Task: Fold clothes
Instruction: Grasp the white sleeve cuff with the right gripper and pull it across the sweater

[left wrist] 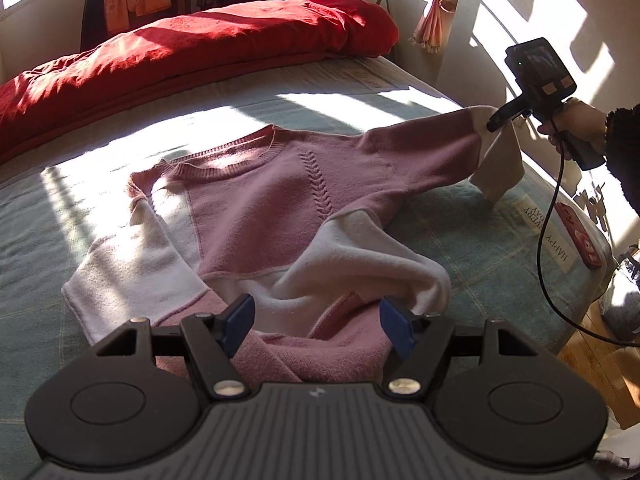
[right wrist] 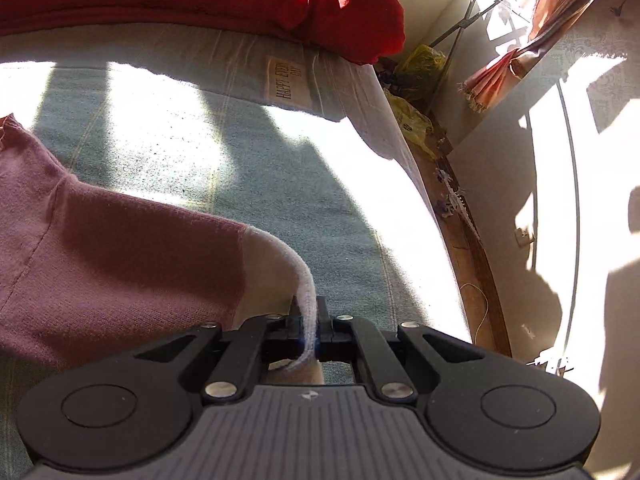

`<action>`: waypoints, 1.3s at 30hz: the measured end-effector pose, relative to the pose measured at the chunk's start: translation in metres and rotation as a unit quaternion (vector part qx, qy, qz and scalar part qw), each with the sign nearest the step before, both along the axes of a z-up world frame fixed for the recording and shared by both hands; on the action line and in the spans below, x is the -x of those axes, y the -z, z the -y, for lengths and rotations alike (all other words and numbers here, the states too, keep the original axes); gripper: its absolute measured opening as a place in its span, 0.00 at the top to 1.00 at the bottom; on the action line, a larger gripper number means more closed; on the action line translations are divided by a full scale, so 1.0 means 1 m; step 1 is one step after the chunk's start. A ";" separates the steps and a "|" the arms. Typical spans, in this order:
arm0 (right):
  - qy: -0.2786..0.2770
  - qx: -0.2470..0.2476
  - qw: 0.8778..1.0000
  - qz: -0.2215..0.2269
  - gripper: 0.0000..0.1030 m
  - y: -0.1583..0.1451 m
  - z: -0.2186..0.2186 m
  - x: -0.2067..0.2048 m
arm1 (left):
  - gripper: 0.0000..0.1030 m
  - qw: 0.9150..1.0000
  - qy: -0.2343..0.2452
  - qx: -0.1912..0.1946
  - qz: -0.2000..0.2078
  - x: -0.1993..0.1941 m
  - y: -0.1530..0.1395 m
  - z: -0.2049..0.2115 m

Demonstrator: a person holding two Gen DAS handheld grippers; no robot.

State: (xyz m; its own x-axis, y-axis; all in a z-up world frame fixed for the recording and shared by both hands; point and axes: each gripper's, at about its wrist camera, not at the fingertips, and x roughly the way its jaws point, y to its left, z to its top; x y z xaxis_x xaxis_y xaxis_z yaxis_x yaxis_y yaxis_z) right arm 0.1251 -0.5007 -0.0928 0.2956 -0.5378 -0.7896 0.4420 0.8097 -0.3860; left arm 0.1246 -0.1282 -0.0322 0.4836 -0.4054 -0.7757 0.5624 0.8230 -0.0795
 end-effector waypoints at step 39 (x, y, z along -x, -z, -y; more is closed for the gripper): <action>-0.052 -0.118 0.985 0.118 0.61 0.058 -0.036 0.094 | 0.31 0.999 0.046 -0.017 -0.010 0.012 0.005 0.041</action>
